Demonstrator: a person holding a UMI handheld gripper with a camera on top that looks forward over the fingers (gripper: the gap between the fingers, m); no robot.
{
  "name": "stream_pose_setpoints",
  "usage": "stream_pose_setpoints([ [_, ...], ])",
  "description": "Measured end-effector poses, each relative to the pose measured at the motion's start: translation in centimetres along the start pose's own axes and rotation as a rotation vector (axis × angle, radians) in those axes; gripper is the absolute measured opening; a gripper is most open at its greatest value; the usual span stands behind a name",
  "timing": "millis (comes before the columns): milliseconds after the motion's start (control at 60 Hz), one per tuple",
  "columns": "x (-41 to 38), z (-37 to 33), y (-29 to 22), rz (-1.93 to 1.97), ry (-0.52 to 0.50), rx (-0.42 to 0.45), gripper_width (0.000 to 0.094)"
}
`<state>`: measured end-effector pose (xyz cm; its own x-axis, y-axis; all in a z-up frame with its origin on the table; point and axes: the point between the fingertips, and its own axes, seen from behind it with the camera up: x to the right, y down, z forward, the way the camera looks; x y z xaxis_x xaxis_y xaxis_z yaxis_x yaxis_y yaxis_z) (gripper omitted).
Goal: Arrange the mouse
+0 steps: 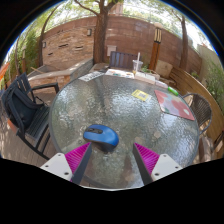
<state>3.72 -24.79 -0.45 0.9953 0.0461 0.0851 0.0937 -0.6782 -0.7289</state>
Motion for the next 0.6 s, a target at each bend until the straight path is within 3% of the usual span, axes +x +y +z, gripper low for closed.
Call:
stream_pose_setpoints([
  [217,0.2,4.4,-3.9,-0.004,0.023,0.020,0.0834],
  [317,0.5,6.5,-5.0,-0.007,0.027,0.018,0.0784],
  [383,0.3,7.2,-5.1,-0.009,0.008,0.006,0.0725],
  [483,-0.9,7.5,-5.1,0.038,-0.060,-0.008,0.0504],
  [600,-0.9,7.4,-5.0,0.013,-0.058,-0.016,0.0429],
])
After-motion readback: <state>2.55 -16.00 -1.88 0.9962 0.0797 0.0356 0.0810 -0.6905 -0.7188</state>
